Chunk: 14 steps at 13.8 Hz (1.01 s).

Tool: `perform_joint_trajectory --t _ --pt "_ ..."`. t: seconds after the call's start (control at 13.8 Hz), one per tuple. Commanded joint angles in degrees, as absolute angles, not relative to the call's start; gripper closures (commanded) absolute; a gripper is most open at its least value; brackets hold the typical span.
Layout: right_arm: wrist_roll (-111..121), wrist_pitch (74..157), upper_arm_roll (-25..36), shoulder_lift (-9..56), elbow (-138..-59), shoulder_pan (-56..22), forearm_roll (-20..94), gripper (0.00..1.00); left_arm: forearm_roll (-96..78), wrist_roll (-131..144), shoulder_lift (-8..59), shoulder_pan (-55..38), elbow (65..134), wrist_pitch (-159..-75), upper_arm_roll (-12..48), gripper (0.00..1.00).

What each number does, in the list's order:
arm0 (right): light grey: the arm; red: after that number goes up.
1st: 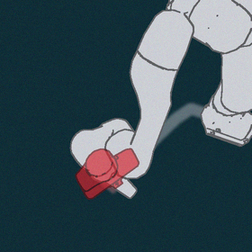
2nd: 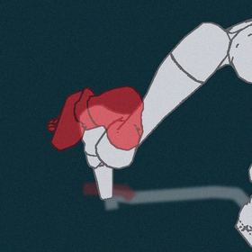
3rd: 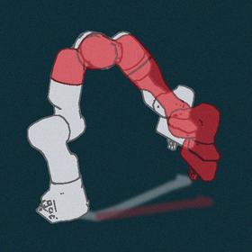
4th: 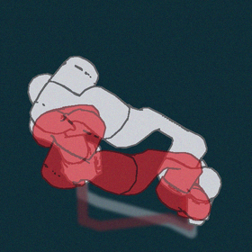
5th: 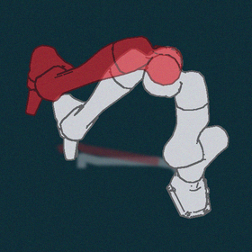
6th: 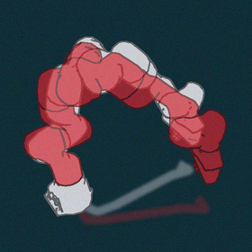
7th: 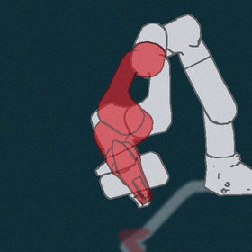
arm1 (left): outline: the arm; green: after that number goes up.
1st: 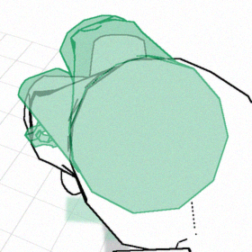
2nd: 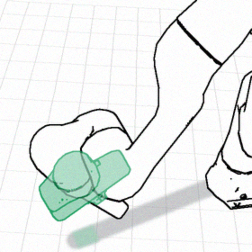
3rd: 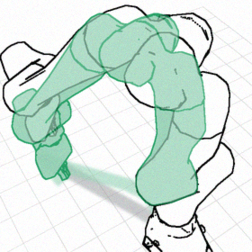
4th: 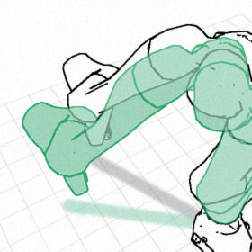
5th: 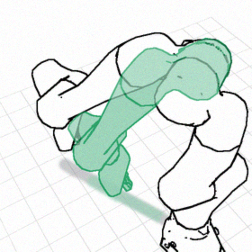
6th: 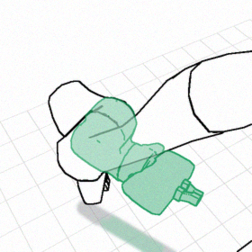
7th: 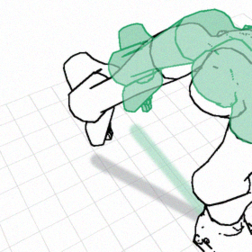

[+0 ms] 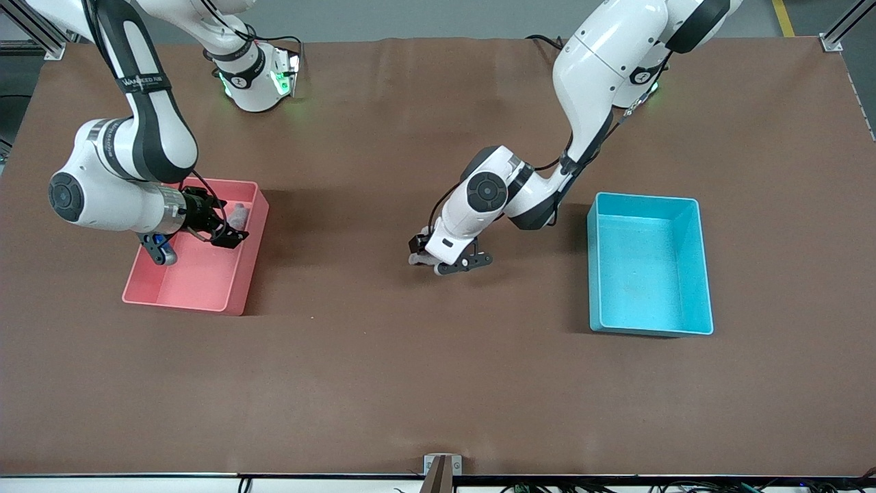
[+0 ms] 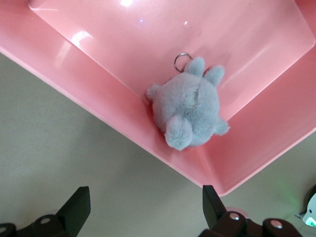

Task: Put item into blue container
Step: 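Grasp the plush with the left gripper while the right gripper reaches the pink box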

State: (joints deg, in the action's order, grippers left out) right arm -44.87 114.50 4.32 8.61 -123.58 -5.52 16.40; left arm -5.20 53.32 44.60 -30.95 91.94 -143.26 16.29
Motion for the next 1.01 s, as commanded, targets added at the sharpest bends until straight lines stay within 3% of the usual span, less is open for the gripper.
perform_joint_trajectory --t 0.0,0.14,0.51,0.79,0.94 --pt "-42.3 115.5 3.6 6.4 -125.9 -2.2 15.7 0.00 -3.9 53.9 46.4 -32.2 91.0 -143.3 15.7 0.24" --pt "-40.6 117.1 3.6 7.8 -125.9 -0.9 15.7 0.00 -3.8 53.9 47.0 -32.8 90.9 -143.3 15.7 0.43" --pt "-37.0 118.8 3.5 11.9 -126.2 1.5 15.8 0.00 -3.8 53.9 47.1 -33.1 91.0 -143.3 15.7 0.75" --pt "-36.9 123.7 3.4 12.6 -129.5 1.3 16.1 0.00 -3.1 53.8 45.3 -32.3 91.1 -141.9 15.6 0.78" --pt "-36.4 123.9 3.4 13.7 -129.6 1.4 16.1 0.00 0.4 53.3 42.4 -30.8 90.8 -136.6 15.3 0.80"
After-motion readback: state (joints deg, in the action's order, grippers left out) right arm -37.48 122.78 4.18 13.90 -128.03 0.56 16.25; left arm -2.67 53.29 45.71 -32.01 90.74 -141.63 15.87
